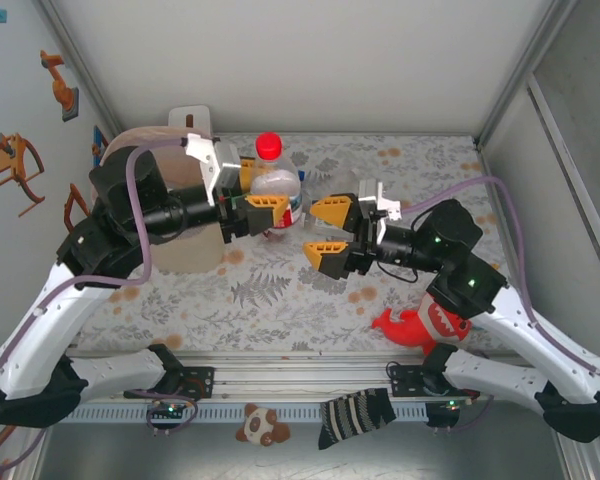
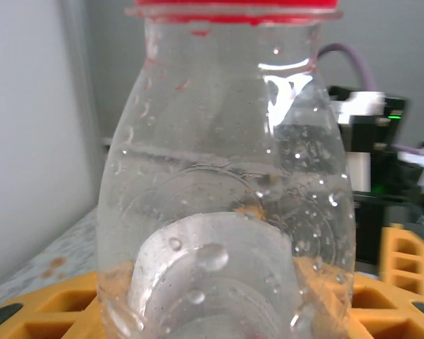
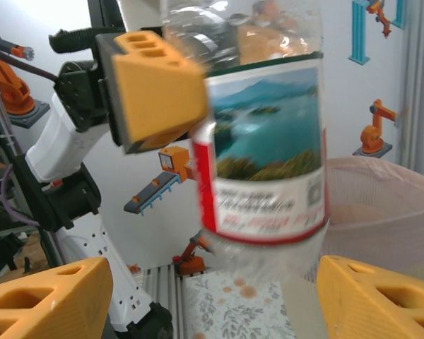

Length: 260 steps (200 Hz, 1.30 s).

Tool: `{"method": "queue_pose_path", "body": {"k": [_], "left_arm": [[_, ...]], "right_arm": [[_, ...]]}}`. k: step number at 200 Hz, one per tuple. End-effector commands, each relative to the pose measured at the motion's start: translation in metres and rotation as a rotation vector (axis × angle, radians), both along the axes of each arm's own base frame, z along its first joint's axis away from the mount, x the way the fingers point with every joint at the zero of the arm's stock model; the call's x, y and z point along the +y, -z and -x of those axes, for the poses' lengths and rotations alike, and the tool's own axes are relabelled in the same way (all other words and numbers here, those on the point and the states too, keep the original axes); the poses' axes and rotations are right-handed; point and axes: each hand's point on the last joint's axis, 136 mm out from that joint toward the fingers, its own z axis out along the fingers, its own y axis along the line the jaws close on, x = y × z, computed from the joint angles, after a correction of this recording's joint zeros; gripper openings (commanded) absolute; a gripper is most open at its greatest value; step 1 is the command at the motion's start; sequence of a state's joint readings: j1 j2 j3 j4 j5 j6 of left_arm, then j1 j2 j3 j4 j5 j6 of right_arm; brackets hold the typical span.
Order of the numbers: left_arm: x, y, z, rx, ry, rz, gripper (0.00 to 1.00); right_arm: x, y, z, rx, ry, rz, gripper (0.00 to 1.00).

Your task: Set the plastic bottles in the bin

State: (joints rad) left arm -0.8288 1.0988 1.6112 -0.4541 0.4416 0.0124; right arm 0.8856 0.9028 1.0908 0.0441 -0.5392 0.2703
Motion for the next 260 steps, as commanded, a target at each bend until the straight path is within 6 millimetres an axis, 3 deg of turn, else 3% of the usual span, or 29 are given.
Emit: {"method": "queue_pose_path", "body": {"k": [1,49,132,174,202,260], "left_arm": [[0.035,0.008,-0.039,0.008,-0.275,-0.095,0.52],[0.107,0.016,-0.092,0.057,-0.660,-0.207,0.52],[0.217,0.065,-0.162,0.241,-1.078,-0.470,0.52],[0.259,0.100,-0.192,0.378,-1.182,-0.565,0.53],[0.274,0.127,-0.207,0.463,-1.203,-0.636,0.53],[0.304,0.194,-0.211,0.659,-1.225,-0.794,0.54]], "right_arm": [[-0.006,0.005,-0.002,-0.008,0.041,0.022,0.75],[-0.008,0.006,-0.003,-0.022,0.060,0.046,0.75],[-0.002,0.006,-0.002,-0.016,0.032,0.052,0.75],[-0.002,0.007,-0.002,-0.015,0.027,0.053,0.75],[-0.002,0.007,0.000,-0.015,0.019,0.054,0.75],[-0.005,0.008,0.002,-0.022,0.023,0.054,0.76]]}}
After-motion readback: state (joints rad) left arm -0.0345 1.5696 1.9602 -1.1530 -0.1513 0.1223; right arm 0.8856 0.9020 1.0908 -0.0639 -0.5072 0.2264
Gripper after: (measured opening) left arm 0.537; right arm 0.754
